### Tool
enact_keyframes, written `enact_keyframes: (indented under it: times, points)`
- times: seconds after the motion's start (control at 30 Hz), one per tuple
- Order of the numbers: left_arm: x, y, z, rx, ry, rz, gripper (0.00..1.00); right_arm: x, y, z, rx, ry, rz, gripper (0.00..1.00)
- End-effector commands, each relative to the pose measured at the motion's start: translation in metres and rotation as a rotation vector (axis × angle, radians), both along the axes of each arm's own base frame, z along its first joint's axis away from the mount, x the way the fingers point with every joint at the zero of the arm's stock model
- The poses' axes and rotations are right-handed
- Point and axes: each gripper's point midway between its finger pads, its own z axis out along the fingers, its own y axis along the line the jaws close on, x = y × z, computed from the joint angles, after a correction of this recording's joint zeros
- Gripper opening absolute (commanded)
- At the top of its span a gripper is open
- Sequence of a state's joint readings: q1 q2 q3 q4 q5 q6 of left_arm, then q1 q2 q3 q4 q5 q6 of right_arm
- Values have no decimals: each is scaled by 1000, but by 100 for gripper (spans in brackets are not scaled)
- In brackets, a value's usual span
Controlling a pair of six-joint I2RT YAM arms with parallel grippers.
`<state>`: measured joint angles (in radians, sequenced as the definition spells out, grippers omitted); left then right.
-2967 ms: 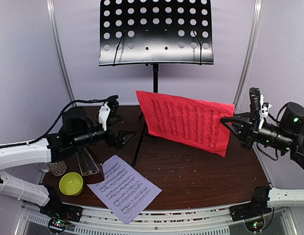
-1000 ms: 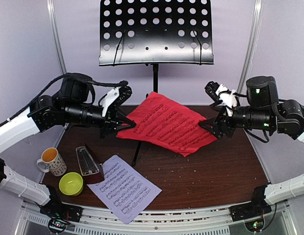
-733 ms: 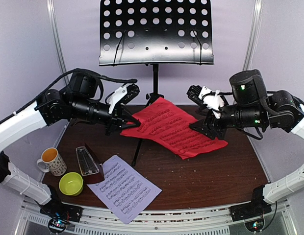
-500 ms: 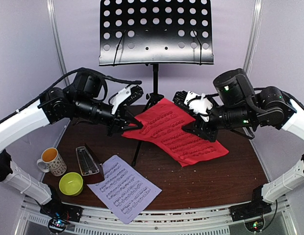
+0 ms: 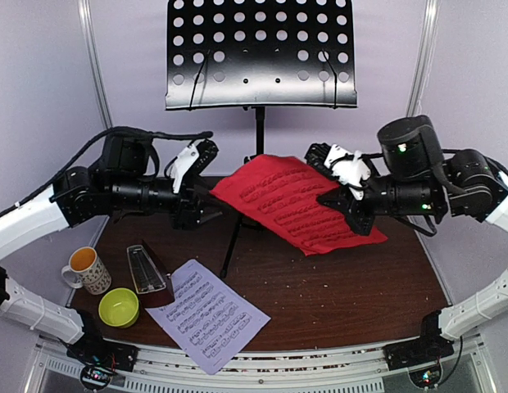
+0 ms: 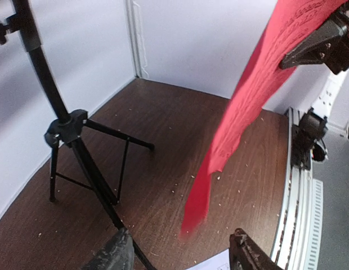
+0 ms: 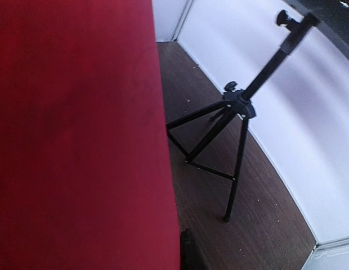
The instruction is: Set up the instrument practice props
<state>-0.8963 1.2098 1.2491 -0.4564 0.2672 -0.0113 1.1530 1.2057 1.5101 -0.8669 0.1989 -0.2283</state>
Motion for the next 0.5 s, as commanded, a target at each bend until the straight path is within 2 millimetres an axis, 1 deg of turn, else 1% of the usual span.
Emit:
enact_keyframes:
  times: [0.0,0.13,0.3,0.37,0.4,0.47]
  points:
    - [34,12,51,-259,-127,203,63,16,-34,18,175,-12,-135,0]
    - [62,18,45,-335,-123,332,67,22,-60,20,269,7,-206,0]
    - [101,17,26,-400,-81,422,67,30,-95,18,357,15,-314,0]
    - [118,14,19,-410,-65,432,67,32,-106,20,389,14,-343,0]
    - [126,11,19,-417,-56,430,67,32,-110,21,405,14,-351,0]
    - [140,0,15,-412,-48,416,68,31,-117,24,429,10,-363,0]
